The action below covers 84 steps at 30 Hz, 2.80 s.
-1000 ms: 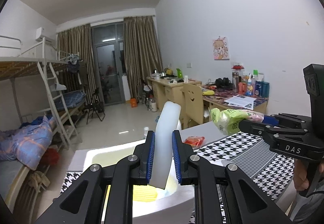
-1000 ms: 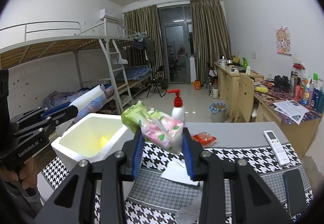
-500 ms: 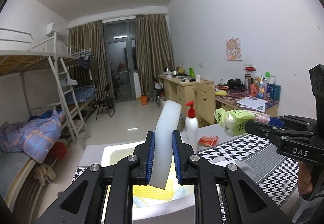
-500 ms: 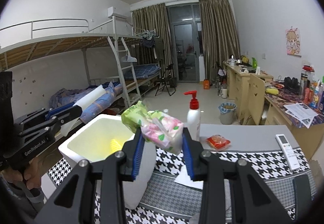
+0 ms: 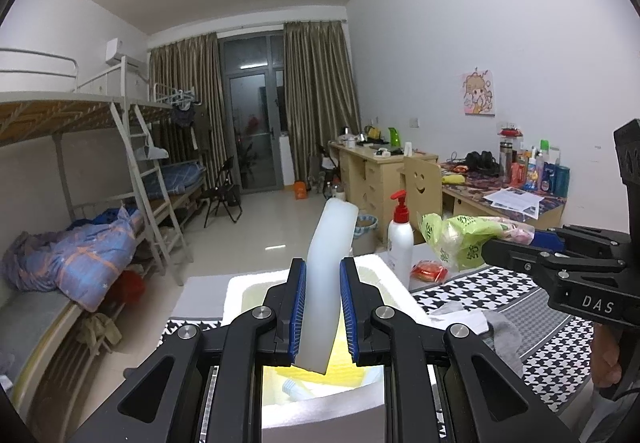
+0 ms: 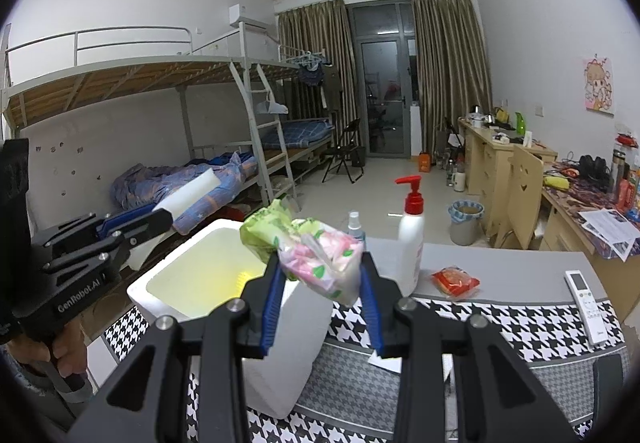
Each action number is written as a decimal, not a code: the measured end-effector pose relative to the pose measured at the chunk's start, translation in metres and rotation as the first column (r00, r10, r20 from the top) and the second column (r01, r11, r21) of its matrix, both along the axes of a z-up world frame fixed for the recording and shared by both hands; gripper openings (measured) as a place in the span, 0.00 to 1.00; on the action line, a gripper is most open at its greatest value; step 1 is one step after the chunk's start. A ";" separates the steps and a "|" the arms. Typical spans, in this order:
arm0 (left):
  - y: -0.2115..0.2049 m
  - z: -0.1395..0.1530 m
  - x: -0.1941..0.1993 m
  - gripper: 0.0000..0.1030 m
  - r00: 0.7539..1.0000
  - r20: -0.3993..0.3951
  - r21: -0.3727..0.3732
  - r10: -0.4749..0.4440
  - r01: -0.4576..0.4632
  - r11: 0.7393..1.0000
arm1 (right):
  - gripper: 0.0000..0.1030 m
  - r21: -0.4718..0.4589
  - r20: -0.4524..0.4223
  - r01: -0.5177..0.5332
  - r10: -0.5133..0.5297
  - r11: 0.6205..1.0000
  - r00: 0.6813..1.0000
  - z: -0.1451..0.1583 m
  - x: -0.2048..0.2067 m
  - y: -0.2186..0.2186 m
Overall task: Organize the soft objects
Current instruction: 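Carry the foam tube and packet over the white foam box, then open the left gripper to drop the tube while the right gripper releases the packet into the box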
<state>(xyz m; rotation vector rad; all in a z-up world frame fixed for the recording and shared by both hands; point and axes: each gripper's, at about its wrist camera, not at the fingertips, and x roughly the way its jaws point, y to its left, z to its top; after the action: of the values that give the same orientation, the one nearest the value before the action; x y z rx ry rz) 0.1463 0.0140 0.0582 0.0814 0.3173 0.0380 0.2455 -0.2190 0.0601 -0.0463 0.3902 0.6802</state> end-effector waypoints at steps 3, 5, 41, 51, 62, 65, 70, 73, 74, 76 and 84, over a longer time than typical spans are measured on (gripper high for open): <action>0.002 -0.003 0.004 0.18 1.000 -0.014 -0.006 0.007 -0.007 1.000 | 0.40 -0.010 -0.007 -0.005 0.005 1.000 1.000 0.000 0.001 0.006; 0.004 -0.004 0.006 0.19 1.000 -0.024 -0.006 0.013 -0.013 1.000 | 0.40 -0.022 -0.015 -0.011 0.011 1.000 1.000 -0.001 0.002 0.010; 0.041 -0.018 0.015 0.97 0.998 -0.041 -0.079 0.053 -0.056 0.995 | 0.40 -0.102 -0.028 -0.006 0.003 0.995 1.000 -0.006 0.007 0.050; 0.050 -0.012 0.008 0.99 0.994 -0.011 -0.071 0.110 -0.110 0.991 | 0.40 -0.106 -0.027 -0.025 0.022 0.994 0.999 -0.007 0.007 0.058; 0.063 -0.014 0.005 0.99 0.987 -0.005 -0.088 0.159 -0.158 0.983 | 0.40 -0.118 -0.032 -0.041 0.038 0.992 0.999 -0.007 0.010 0.069; 0.066 -0.015 0.004 0.99 0.986 -0.009 -0.081 0.169 -0.169 0.982 | 0.40 -0.114 -0.036 -0.049 0.045 0.992 0.998 -0.007 0.013 0.069; 0.071 -0.017 0.001 0.99 0.983 -0.014 -0.071 0.184 -0.185 0.980 | 0.40 -0.122 -0.047 -0.071 0.065 0.990 0.997 -0.011 0.015 0.078; 0.074 -0.019 -0.001 0.99 0.982 -0.016 -0.075 0.190 -0.190 0.979 | 0.40 -0.131 -0.051 -0.083 0.077 0.988 0.996 -0.013 0.015 0.084; 0.075 -0.019 -0.002 0.99 0.981 -0.017 -0.076 0.193 -0.193 0.978 | 0.40 -0.133 -0.052 -0.087 0.081 0.987 0.995 -0.013 0.015 0.086; 0.078 -0.020 -0.003 0.99 0.980 -0.019 -0.079 0.196 -0.197 0.977 | 0.40 -0.136 -0.054 -0.090 0.083 0.987 0.995 -0.014 0.015 0.088; 0.082 -0.023 -0.006 0.99 0.982 -0.021 -0.092 0.189 -0.190 0.977 | 0.68 -0.130 -0.089 -0.122 0.111 0.984 0.990 -0.018 0.020 0.095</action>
<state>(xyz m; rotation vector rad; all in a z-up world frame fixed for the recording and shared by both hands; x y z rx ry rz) 0.1405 0.0958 0.0348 -0.0421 0.3382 0.2117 0.2657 -0.1240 0.0422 -0.1712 0.5147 0.7719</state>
